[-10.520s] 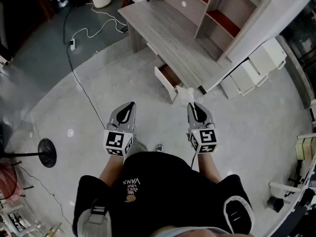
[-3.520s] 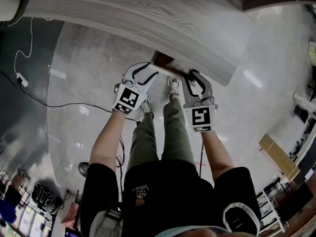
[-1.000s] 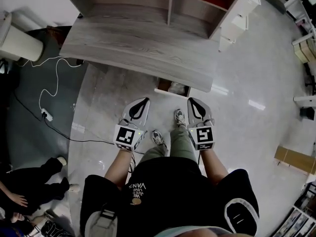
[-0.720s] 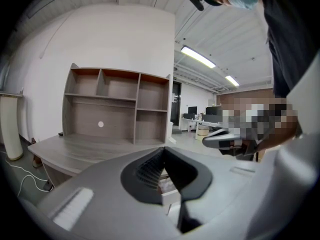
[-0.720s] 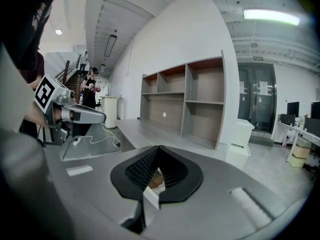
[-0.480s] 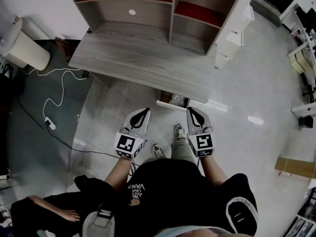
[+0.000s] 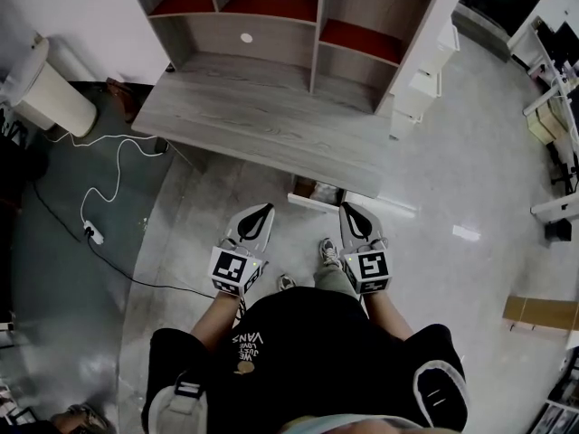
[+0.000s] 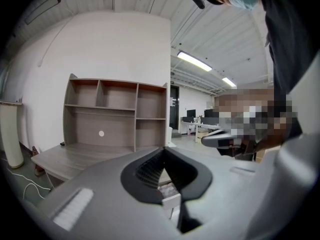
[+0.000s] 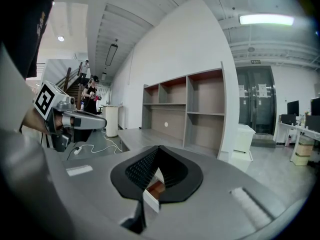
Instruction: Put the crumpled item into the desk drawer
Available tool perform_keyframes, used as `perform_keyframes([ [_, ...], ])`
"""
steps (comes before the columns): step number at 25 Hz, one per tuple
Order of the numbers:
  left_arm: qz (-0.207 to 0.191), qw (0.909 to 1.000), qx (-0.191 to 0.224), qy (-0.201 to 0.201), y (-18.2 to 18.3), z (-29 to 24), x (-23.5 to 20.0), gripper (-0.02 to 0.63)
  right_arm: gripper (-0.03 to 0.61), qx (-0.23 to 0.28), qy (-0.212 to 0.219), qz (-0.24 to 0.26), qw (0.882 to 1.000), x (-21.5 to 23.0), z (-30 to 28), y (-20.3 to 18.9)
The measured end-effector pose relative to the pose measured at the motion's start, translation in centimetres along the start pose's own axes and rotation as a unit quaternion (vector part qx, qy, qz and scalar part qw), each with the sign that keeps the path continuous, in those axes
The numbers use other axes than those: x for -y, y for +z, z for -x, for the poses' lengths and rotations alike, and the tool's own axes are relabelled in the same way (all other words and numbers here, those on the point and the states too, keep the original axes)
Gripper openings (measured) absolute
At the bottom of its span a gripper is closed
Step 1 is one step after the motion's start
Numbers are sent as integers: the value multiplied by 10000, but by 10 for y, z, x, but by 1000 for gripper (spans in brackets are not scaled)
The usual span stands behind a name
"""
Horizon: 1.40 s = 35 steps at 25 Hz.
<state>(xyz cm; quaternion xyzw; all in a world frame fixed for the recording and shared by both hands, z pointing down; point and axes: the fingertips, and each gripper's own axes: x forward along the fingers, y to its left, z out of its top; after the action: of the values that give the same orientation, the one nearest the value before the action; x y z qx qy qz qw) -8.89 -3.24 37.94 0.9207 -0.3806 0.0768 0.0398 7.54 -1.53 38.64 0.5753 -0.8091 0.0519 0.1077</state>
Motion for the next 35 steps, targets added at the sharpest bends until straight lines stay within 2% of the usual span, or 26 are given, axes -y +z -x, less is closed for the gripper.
perform_keyframes([
  [6,-68,9999,109,61,11,4,-5,52,2,109,-84,117,9998,3,1,12],
  [10,-60,9999,117,89,15,8,-6,52,2,118,15,49,9999,-1,1,20],
  [13,-55,9999,119,113,16,11,-6,52,2,242,-32,22,9997,1,1,18],
  [23,14,9999,88,112,12,17,-6,52,2,165,-87,-159,9997,-2,3,15],
  [35,50,9998,94,154,9,26,-6,52,2,99,-85,-101,9999,-7,4,12],
])
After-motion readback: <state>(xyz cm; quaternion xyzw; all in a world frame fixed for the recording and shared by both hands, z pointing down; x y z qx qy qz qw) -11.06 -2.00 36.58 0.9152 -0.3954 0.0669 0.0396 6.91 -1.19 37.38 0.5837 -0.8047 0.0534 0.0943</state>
